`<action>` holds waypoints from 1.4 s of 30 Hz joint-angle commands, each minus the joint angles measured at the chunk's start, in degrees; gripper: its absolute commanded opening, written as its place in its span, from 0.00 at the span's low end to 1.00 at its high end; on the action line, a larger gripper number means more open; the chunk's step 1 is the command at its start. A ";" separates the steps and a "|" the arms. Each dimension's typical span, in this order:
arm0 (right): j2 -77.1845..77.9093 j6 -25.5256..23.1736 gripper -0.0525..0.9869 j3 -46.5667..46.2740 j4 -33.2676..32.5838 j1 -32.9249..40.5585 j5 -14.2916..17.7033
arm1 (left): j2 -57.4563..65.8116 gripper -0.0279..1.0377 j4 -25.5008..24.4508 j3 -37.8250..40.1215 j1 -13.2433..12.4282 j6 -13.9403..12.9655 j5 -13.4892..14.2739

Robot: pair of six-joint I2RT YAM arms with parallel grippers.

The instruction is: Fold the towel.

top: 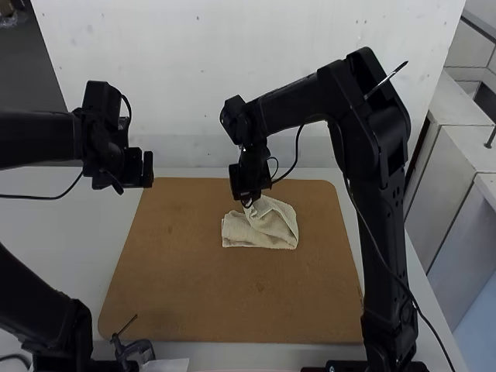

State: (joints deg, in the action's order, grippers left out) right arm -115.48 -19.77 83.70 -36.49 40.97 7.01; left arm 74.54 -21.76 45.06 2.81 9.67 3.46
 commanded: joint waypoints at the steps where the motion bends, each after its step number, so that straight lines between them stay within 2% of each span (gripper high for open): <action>1: -2.82 -1.94 0.06 4.19 -1.04 2.27 1.43 | -3.18 0.96 0.05 -1.20 -1.31 -1.85 0.23; 9: -6.25 -2.47 0.07 6.91 -3.41 3.85 1.96 | -3.62 0.96 0.23 -2.61 -2.72 -3.17 -0.30; 10: -6.16 -2.55 0.14 6.65 -3.32 3.85 2.14 | -3.53 0.96 0.23 -2.78 -2.90 -3.43 -0.39; 12: -4.23 -2.55 0.56 5.77 -2.62 3.68 1.96 | -3.18 0.96 0.40 -2.96 -2.98 -3.43 -0.65; 13: -2.91 -2.64 0.73 5.16 -1.83 3.50 1.26 | -3.00 0.96 0.58 -3.05 -2.90 -3.43 -0.65; 14: -1.50 -2.64 0.82 4.80 -1.57 3.15 0.47 | -2.91 0.96 0.84 -3.05 -2.90 -3.43 -0.74; 20: 5.97 -3.70 0.80 5.24 -1.30 1.66 -0.15 | -2.47 0.96 1.98 -3.40 -2.81 -3.34 -0.74; 21: 6.58 -3.52 0.71 5.24 -1.30 1.22 -0.15 | -2.56 0.96 1.98 -3.40 -2.72 -3.34 -0.74; 22: 6.67 -3.52 0.56 5.24 -1.65 1.04 -0.06 | -2.65 0.96 1.98 -3.40 -2.63 -3.34 -0.74; 24: 5.88 -2.99 0.18 4.63 -1.74 0.51 0.99 | -3.00 0.96 1.98 -3.66 -2.54 -3.26 -0.74; 25: 4.91 -2.64 0.06 4.28 -1.83 0.34 1.78 | -3.09 0.96 1.98 -3.75 -2.46 -3.26 -0.74; 35: -6.60 -2.03 0.06 6.83 -0.60 -0.28 3.19 | -3.62 0.96 2.07 -4.63 -2.37 -3.17 -0.74; 42: -10.64 -1.59 0.06 9.64 -1.57 2.27 4.07 | -4.67 0.96 2.51 -5.68 -2.90 -3.34 -0.74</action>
State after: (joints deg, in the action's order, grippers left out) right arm -126.52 -21.91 90.76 -37.85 41.36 9.39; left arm 71.94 -19.66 39.79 0.38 6.87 3.20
